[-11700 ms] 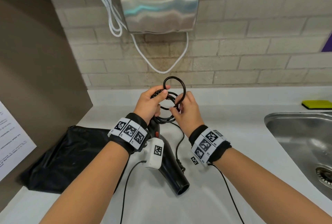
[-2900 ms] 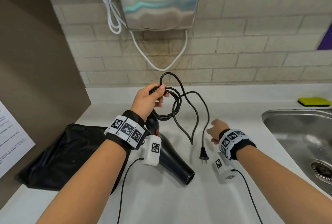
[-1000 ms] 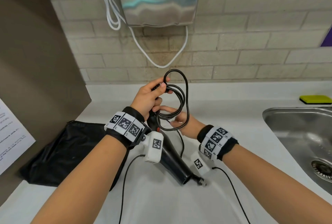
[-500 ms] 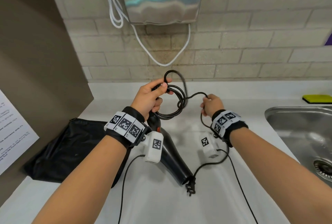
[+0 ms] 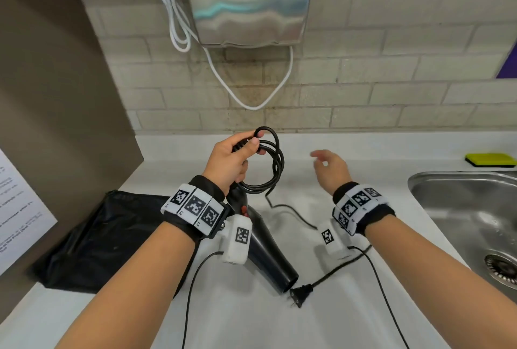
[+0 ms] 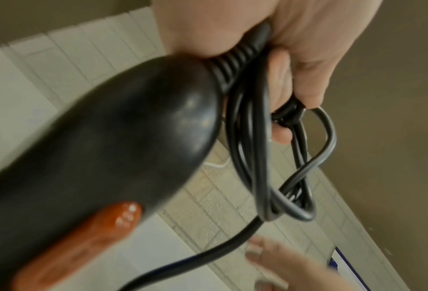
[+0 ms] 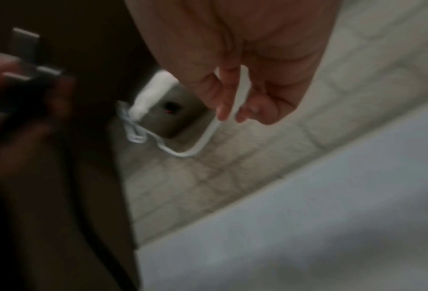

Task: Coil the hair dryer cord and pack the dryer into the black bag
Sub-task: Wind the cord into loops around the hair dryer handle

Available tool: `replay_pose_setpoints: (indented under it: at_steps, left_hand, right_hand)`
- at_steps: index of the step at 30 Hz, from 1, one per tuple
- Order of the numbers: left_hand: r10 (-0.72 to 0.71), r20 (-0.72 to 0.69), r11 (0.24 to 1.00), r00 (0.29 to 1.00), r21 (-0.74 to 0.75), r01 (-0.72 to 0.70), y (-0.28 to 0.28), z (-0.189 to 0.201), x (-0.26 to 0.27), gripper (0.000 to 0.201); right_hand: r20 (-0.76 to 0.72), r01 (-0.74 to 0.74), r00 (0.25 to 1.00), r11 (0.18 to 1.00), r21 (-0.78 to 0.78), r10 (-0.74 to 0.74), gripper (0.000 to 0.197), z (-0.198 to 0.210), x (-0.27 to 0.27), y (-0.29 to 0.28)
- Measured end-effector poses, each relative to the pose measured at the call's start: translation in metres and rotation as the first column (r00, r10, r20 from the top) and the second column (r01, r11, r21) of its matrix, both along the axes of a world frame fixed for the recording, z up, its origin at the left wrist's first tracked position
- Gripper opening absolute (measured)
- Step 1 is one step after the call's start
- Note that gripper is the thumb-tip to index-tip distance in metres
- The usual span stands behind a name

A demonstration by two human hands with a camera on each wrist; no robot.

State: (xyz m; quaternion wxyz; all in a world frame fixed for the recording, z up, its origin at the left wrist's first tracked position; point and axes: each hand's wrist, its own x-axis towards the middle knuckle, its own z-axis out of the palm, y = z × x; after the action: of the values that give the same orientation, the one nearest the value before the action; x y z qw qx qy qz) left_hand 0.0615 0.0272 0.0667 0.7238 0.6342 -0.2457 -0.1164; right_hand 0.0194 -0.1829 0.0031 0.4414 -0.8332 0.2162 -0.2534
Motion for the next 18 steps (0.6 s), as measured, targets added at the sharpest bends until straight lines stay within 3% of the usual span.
replay_pose_setpoints:
  at_steps: [3,6,11,15,18]
  left_hand:
    - [0.001,0.007,1.0,1.0,0.031,-0.001,-0.004,0.001,-0.001,0.015]
    - [0.003,0.018,0.998,1.0,0.069,-0.004,-0.008,0.001,-0.001,0.015]
    - [-0.032,0.006,0.997,0.999,0.064,0.032,-0.01,0.001,-0.001,0.014]
    - [-0.034,-0.005,0.993,0.999,0.113,0.034,-0.005,0.003,0.002,0.016]
    - [-0.063,-0.016,0.991,0.998,0.121,0.064,-0.004,0.004,0.001,0.015]
  right_hand:
    - [0.29,-0.181,0.941,0.983,0.001,0.173,0.024,0.033,-0.005,0.041]
    - [0.434,-0.307,0.859,0.951,0.014,0.271,0.026,0.06,-0.009,0.065]
    - [0.468,-0.304,0.843,0.953,0.01,0.265,0.016,0.064,-0.007,0.076]
    - [0.437,-0.309,0.849,0.95,-0.045,0.297,0.031,0.04,-0.012,0.08]
    - [0.48,-0.331,0.819,0.942,-0.051,0.314,0.03,0.037,-0.014,0.082]
